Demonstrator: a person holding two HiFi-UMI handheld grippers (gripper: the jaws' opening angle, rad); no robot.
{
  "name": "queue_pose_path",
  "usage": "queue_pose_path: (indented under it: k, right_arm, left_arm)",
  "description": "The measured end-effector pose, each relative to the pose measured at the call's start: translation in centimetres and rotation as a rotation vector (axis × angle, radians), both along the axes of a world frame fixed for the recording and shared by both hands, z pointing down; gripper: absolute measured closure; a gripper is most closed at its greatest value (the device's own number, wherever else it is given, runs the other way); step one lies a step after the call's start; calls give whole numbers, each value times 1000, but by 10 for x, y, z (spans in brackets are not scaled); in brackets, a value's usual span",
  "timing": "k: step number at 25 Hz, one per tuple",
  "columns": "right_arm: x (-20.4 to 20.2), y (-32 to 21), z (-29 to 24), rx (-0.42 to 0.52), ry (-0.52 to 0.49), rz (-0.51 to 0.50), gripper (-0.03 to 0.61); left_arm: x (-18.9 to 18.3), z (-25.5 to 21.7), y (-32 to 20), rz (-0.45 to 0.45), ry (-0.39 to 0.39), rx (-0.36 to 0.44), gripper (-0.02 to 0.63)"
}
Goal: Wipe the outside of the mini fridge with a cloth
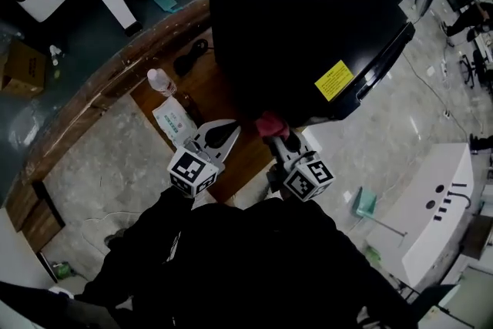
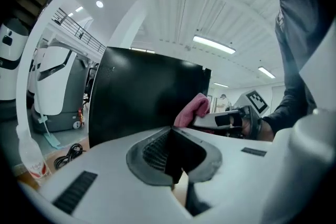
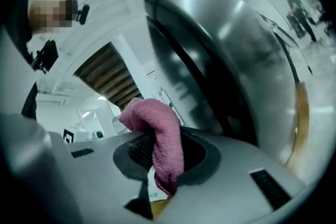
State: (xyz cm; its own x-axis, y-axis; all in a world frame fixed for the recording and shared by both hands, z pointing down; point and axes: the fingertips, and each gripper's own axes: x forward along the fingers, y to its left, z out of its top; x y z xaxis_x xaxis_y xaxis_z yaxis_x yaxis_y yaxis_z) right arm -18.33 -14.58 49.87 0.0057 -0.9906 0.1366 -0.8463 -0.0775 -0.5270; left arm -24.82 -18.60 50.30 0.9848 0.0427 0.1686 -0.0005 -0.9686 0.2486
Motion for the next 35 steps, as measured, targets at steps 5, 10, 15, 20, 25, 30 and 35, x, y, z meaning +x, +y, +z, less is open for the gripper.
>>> queue_pose_path:
  k: [5,10,15,20,25,30,35]
  right_arm:
    - [7,40,-67,8,328,-87,502]
    - [10,90,-98,39,354,-205,502]
    - [16,129,-125,86,333,-282,502]
    - [21,151,-138,124,319,-301,505]
    - [21,157,-146,144,338,-321,505]
    - [22,162,-144,124,338,-311,506]
    - [17,159,-139,114,339,-309,506]
  left_arm:
    - [5,-52,48,15,42,19,607]
    - [19,-90,107,4,89,44,607]
    - [36,-117,147,-64,126,27,607]
    - [41,-129,174,-72,130,47,607]
    - [42,-130,187,-59,113,53,607]
    - [42,-127,192,-55,104,54,607]
    - [39,-122,186,-53,95,54,607]
